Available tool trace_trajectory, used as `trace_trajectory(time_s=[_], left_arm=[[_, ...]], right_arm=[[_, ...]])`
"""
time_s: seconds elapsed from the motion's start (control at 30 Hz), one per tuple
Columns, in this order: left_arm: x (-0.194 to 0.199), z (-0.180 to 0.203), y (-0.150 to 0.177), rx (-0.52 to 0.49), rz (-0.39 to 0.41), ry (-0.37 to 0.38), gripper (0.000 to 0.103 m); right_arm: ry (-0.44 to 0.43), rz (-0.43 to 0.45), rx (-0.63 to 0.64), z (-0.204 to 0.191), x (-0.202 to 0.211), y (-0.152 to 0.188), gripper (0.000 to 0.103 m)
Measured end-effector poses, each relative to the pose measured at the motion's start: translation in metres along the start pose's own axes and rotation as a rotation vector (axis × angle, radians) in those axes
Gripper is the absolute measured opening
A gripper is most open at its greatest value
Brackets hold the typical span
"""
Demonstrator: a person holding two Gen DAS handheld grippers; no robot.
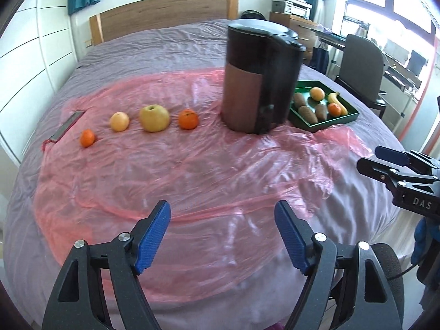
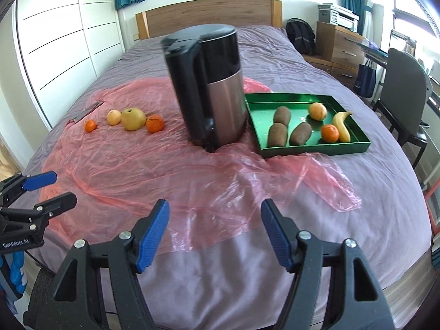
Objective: Organize fruits
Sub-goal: 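Withdraw both open tools from the green tray, then move both open tools toward the remaining mandarins on the pink sheet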
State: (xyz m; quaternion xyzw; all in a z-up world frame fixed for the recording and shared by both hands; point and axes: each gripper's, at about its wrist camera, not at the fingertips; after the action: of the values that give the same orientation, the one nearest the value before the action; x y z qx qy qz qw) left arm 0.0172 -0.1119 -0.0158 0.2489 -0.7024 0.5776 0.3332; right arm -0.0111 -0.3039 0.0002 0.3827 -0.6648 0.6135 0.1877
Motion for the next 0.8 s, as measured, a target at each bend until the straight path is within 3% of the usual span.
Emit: trace_trajectory(time_s=[0.33,0.8], left_arm=[[-0.007,-0.081,0.015,0.144,-0.035,-0.105,0.085],[-0.035,-0.199,0.034,0.351,-0.090,-0.266,0.085]], right_arm=[[-0.068,-0.043,0.079,-0.052,-0.020,0.000,0.103],[-0.190,-0.088,0.175,-0.107,-0.079,-0.024,0.103]])
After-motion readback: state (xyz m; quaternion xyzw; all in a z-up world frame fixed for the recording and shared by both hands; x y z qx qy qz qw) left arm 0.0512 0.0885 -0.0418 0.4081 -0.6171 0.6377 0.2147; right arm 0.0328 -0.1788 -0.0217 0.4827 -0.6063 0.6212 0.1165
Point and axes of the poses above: each gripper's, at about its wrist camera, not at the fingertips, and x roughly against the way its jaws point, z to its right, y to its underside, and after that the axes turned 9 degrees about -y, right-handed
